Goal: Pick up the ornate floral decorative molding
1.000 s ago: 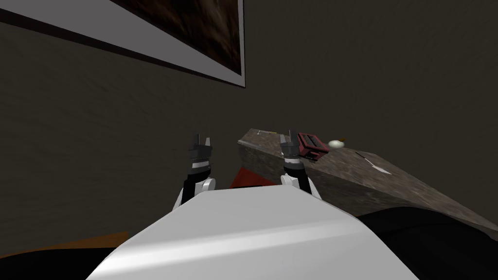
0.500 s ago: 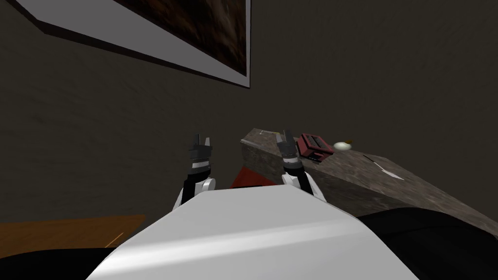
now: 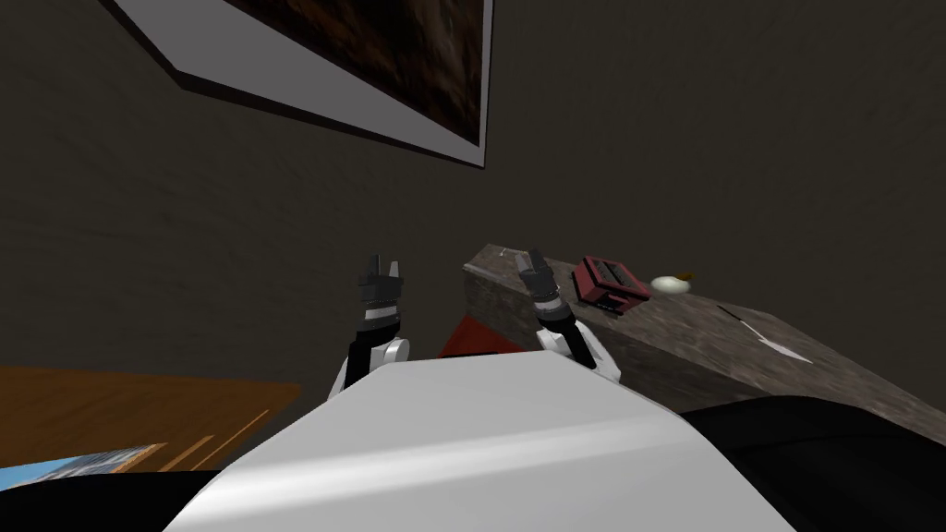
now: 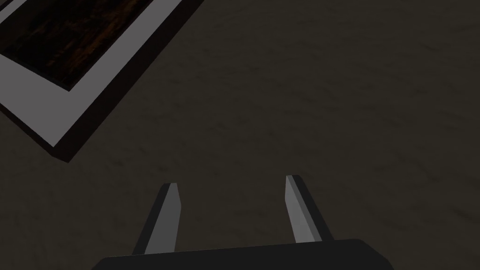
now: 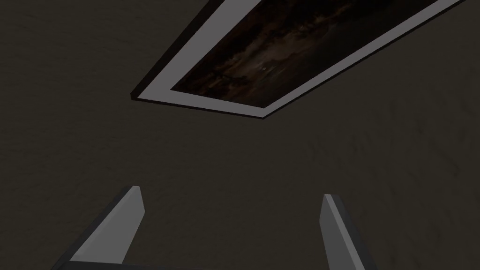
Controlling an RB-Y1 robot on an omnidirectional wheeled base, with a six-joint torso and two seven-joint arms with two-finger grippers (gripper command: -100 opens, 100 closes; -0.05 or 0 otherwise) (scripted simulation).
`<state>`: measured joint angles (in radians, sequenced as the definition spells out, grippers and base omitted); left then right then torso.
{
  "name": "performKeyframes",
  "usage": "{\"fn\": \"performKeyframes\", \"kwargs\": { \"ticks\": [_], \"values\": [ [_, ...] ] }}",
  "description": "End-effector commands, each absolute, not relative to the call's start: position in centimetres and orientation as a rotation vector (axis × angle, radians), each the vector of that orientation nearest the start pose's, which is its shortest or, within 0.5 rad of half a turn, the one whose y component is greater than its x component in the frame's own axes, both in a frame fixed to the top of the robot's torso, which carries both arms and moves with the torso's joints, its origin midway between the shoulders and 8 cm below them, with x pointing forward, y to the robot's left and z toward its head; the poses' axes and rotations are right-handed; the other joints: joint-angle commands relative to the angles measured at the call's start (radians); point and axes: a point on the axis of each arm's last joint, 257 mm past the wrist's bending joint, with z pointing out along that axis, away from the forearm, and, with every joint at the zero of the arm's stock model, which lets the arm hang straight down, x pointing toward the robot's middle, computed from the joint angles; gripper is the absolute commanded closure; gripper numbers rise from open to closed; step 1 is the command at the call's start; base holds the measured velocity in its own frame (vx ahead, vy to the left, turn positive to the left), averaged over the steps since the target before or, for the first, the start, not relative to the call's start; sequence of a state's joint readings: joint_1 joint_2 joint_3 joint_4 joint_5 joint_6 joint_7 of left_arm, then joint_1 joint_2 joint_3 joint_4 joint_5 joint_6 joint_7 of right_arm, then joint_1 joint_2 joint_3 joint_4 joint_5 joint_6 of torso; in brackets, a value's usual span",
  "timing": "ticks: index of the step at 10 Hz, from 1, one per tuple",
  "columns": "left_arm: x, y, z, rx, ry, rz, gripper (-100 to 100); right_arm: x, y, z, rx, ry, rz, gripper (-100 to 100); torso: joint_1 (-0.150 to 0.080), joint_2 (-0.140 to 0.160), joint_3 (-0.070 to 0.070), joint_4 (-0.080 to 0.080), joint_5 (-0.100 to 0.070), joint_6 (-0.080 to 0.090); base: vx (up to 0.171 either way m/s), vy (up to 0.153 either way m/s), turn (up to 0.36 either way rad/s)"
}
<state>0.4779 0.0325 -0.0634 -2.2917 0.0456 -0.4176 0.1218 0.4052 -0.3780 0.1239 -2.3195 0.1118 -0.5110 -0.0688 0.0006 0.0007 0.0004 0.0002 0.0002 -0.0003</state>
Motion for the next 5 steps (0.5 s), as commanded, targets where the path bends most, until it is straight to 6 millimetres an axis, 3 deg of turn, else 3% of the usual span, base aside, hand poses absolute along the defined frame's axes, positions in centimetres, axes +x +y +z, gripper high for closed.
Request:
{"fn": "performKeyframes", "kwargs": {
  "ticks": [1,5],
  "values": [
    [35.9,25.8,2.0,-0.763,0.618,-1.504,0,33.5,-16.4,4.5,0.202,0.929,1.476,-100,0.000,0.000,0.000,0.000,0.000,0.000,-0.005,0.006,0.079],
    [35.9,25.8,2.0,-0.763,0.618,-1.504,0,33.1,-13.8,3.5,0.087,1.021,1.528,-100,-0.001,-0.001,-0.001,0.000,0.000,0.000,0.006,0.003,0.138]
  ]
}}
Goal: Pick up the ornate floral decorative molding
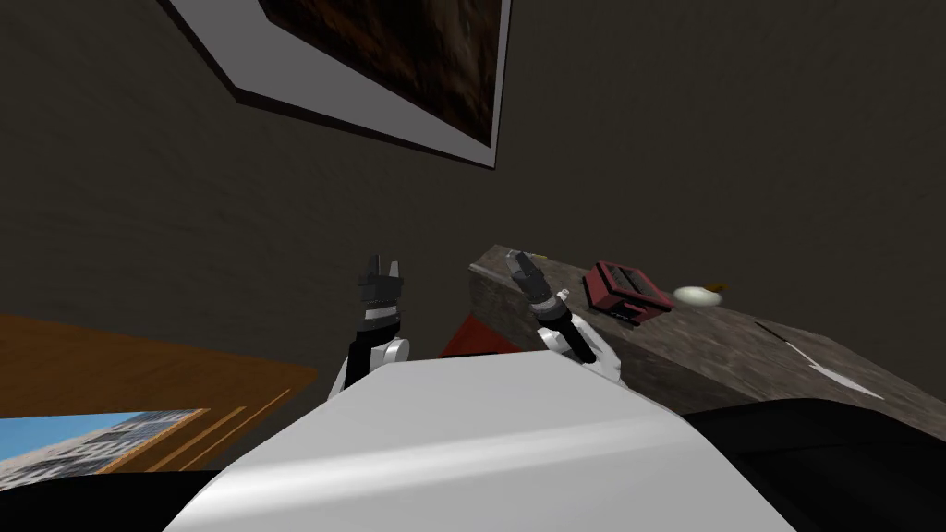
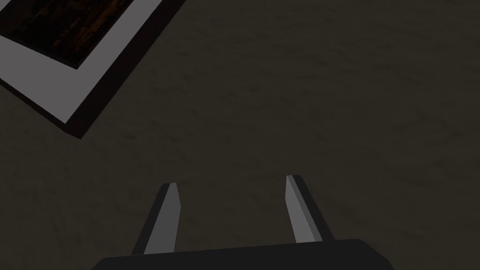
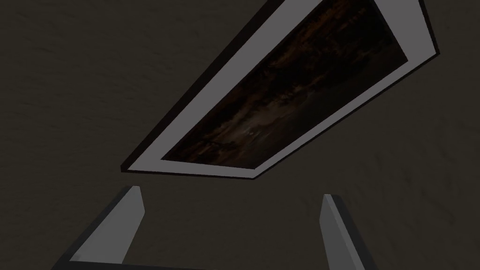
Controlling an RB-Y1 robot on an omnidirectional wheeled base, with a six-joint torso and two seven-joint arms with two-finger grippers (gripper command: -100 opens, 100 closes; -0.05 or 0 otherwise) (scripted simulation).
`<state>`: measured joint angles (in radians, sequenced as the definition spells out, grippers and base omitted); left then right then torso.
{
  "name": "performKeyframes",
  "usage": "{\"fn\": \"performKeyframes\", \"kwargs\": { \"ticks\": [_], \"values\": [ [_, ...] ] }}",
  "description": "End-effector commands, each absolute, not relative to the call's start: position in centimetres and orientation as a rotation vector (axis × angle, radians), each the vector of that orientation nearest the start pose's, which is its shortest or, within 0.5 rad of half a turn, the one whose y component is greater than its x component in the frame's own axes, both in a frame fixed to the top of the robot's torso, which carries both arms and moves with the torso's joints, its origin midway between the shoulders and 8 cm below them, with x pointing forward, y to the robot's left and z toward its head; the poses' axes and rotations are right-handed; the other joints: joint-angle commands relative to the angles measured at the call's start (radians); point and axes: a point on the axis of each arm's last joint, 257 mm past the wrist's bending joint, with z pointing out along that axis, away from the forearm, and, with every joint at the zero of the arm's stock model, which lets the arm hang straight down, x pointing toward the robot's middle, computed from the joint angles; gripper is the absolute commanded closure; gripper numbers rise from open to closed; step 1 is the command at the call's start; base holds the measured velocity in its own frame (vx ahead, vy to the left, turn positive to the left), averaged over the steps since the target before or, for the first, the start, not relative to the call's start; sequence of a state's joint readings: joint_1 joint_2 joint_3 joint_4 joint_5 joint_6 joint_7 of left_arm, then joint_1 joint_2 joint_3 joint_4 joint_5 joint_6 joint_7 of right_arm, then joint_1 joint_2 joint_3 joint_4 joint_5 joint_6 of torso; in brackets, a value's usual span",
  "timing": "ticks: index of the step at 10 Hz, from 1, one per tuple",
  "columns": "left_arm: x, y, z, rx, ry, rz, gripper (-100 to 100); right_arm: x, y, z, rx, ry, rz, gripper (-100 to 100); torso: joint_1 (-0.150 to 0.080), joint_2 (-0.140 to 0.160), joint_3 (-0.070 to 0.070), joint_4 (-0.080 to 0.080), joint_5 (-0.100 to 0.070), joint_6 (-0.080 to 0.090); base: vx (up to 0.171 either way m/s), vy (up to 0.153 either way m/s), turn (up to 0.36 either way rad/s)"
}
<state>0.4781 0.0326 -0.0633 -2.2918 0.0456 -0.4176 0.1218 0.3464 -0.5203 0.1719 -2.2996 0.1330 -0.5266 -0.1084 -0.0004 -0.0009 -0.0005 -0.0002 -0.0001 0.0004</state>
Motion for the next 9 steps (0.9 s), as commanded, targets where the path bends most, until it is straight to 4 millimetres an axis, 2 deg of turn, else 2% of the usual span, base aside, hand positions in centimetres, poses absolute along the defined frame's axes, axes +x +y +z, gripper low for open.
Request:
{"fn": "performKeyframes", "kwargs": {
  "ticks": [1,4,5,6,7,9],
  "values": [
    [35.9,25.8,2.0,-0.763,0.618,-1.504,0,33.0,-12.6,3.1,0.052,1.047,1.558,-100,0.000,0.000,0.000,0.000,0.000,0.000,0.013,-0.002,0.183],
    [35.9,25.8,2.0,-0.763,0.618,-1.504,0,32.7,-11.3,1.8,-0.023,1.129,1.574,-100,0.000,-0.001,0.000,0.000,0.000,-0.001,0.017,-0.007,0.163],
    [35.9,25.8,2.0,-0.763,0.618,-1.504,0,32.5,-10.2,1.1,-0.055,1.164,1.603,-100,0.000,-0.001,0.000,0.000,0.000,0.000,0.024,-0.010,0.201],
    [35.9,25.8,2.0,-0.763,0.618,-1.504,0,32.4,-10.2,0.7,-0.075,1.188,1.594,-100,0.000,-0.001,-0.001,0.000,0.000,-0.001,0.020,-0.013,0.138],
    [35.9,25.8,2.0,-0.763,0.618,-1.504,0,32.2,-9.2,-0.2,-0.105,1.229,1.622,-100,-0.001,-0.001,-0.001,0.000,0.000,0.000,0.019,-0.012,0.275],
    [35.9,25.8,2.0,-0.763,0.618,-1.504,0,32.0,-9.3,-0.8,-0.129,1.261,1.608,-100,-0.001,-0.001,0.000,0.000,0.000,0.000,0.014,-0.011,0.044]
  ]
}}
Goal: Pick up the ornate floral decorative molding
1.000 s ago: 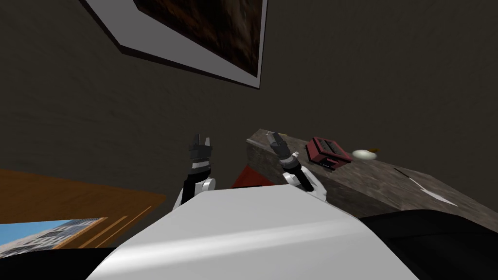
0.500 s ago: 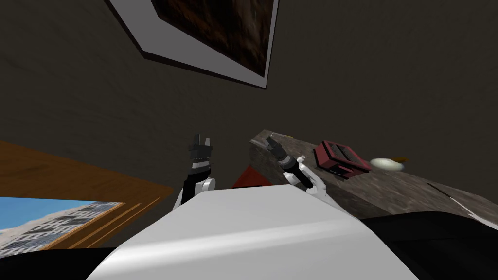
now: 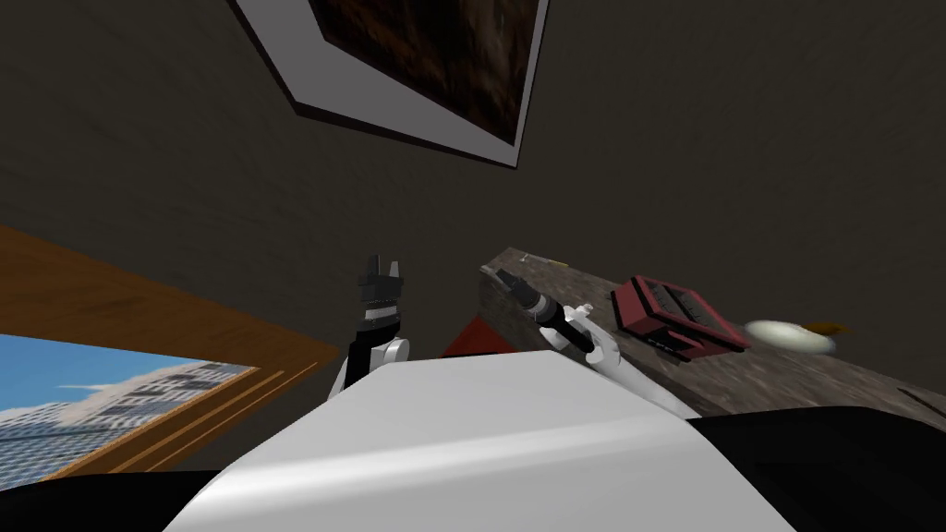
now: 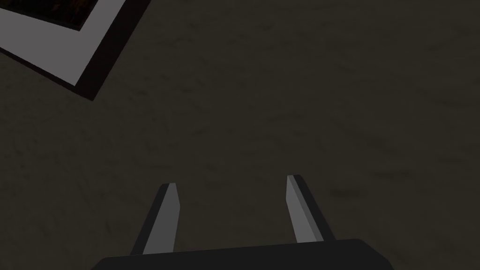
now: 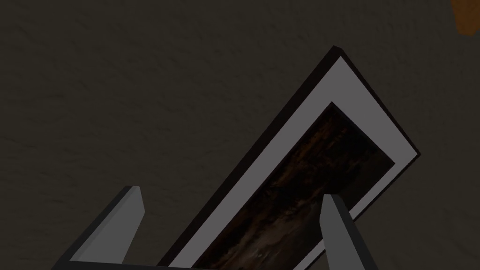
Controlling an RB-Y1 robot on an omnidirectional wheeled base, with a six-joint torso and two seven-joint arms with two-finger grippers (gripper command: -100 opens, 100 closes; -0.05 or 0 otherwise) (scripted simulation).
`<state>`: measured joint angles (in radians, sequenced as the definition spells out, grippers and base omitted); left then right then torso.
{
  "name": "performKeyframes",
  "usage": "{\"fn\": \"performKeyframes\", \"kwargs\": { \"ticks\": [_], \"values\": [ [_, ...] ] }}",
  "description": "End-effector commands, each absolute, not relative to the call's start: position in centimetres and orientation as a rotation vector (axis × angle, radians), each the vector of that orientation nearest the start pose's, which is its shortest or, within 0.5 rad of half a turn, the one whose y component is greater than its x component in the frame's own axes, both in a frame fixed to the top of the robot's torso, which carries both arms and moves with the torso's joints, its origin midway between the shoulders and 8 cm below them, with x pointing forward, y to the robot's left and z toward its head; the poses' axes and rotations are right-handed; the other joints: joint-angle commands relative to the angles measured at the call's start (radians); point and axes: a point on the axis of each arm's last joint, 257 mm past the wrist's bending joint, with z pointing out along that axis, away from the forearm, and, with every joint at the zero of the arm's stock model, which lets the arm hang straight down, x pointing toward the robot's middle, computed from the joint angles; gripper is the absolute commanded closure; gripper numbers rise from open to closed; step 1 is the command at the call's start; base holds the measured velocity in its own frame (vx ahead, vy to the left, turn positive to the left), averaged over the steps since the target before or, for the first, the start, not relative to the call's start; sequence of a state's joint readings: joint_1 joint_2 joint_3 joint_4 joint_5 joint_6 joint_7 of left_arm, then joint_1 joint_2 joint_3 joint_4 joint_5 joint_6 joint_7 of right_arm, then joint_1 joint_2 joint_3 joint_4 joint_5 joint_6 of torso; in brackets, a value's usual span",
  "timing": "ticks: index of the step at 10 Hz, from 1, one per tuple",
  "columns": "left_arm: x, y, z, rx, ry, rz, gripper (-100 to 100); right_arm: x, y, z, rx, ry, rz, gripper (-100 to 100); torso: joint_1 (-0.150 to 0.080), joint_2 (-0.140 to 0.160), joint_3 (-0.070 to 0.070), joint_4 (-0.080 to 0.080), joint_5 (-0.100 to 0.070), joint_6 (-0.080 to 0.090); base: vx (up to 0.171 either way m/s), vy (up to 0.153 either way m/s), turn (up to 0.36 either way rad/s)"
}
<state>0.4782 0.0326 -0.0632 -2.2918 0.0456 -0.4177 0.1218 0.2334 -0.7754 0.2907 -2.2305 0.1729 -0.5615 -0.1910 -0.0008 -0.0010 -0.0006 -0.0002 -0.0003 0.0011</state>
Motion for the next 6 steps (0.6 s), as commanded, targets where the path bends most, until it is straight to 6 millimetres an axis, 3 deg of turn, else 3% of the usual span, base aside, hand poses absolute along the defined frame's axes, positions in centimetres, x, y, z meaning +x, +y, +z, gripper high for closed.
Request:
{"fn": "performKeyframes", "kwargs": {
  "ticks": [1,6],
  "values": [
    [35.9,25.8,2.0,-0.763,0.618,-1.504,0,31.7,-8.4,-2.0,-0.161,1.313,1.631,-100,0.000,0.000,0.000,0.000,0.000,0.000,0.018,-0.005,0.320],
    [35.9,25.8,2.0,-0.763,0.618,-1.504,0,30.8,-7.6,-6.2,-0.262,1.501,1.627,-100,0.000,-0.002,-0.001,-0.001,0.000,-0.001,0.031,-0.022,0.190]
  ]
}}
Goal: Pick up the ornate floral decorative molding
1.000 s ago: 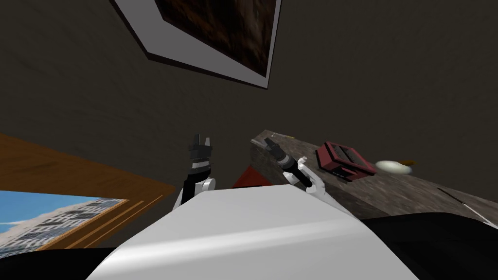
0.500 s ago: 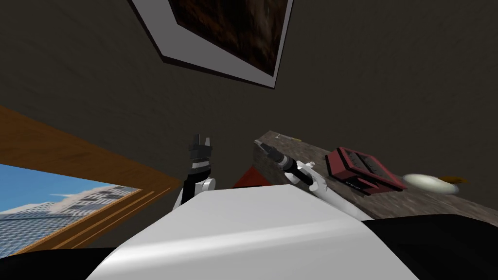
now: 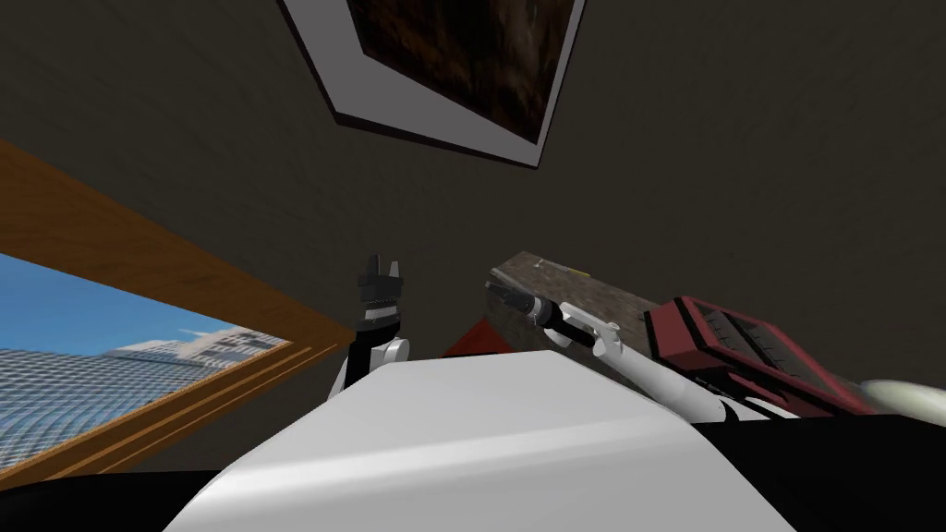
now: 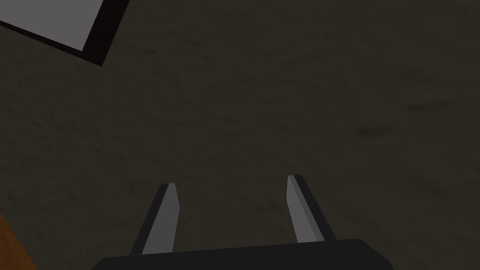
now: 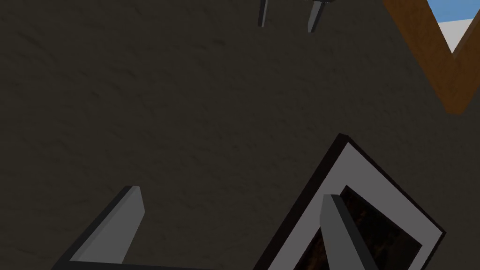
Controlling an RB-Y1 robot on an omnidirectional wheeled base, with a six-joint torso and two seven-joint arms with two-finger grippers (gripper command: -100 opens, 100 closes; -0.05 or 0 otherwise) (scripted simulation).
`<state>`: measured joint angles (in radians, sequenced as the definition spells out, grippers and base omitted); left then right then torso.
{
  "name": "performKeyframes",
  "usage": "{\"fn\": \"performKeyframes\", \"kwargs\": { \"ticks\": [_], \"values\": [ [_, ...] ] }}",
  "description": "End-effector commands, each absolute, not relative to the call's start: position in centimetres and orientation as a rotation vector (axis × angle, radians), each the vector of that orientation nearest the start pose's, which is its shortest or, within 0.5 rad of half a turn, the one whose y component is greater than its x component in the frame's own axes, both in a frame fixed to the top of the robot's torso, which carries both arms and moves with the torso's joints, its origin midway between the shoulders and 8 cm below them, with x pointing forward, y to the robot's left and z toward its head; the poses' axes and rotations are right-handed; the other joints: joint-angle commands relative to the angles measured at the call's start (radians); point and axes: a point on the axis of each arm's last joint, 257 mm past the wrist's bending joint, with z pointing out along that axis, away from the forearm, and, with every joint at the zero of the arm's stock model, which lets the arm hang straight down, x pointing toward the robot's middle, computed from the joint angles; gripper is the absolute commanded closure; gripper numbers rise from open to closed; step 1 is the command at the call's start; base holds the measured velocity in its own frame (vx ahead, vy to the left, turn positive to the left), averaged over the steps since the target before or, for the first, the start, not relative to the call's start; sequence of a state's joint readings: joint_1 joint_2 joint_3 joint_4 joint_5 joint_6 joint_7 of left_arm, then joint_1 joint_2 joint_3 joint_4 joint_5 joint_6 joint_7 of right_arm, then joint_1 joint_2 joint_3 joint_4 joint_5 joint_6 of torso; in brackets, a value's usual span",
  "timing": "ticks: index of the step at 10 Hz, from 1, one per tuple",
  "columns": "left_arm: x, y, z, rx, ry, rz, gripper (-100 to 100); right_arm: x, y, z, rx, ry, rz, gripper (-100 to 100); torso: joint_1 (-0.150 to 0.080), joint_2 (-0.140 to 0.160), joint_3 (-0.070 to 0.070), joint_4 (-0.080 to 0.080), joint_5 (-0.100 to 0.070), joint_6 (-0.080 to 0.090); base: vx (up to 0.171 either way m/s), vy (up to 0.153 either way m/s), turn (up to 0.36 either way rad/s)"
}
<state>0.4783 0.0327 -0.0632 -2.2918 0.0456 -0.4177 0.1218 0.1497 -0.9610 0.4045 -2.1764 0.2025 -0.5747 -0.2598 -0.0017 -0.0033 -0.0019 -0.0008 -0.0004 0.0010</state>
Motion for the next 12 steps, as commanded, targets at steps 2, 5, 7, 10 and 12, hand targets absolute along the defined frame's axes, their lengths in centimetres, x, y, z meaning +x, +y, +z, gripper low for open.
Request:
{"fn": "performKeyframes", "kwargs": {
  "ticks": [2,5,7,10,12],
  "values": [
    [35.9,25.8,2.0,-0.763,0.618,-1.504,0,30.2,-7.6,-8.4,-0.298,1.596,1.619,-100,0.000,0.000,0.000,0.000,0.000,-0.001,0.034,-0.034,0.230],
    [35.9,25.8,2.0,-0.763,0.618,-1.504,0,29.5,-8.2,-12.3,-0.335,1.755,1.599,-100,-0.001,-0.001,0.000,0.000,0.000,0.000,0.050,-0.047,0.241],
    [35.9,25.8,2.0,-0.763,0.618,-1.504,0,29.1,-8.7,-13.2,-0.350,1.799,1.580,-100,-0.001,-0.001,0.000,0.000,0.000,0.000,0.031,-0.037,0.071],
    [35.9,25.8,2.0,-0.763,0.618,-1.504,0,28.1,-10.4,-17.2,-0.363,1.967,1.537,-100,0.000,0.000,0.000,0.000,0.000,0.000,0.040,-0.046,0.259],
    [35.9,25.8,2.0,-0.763,0.618,-1.504,0,27.9,-11.4,-17.9,-0.379,2.009,1.501,-100,-0.002,-0.001,-0.001,0.000,-0.001,0.000,0.040,-0.050,0.083]
  ]
}}
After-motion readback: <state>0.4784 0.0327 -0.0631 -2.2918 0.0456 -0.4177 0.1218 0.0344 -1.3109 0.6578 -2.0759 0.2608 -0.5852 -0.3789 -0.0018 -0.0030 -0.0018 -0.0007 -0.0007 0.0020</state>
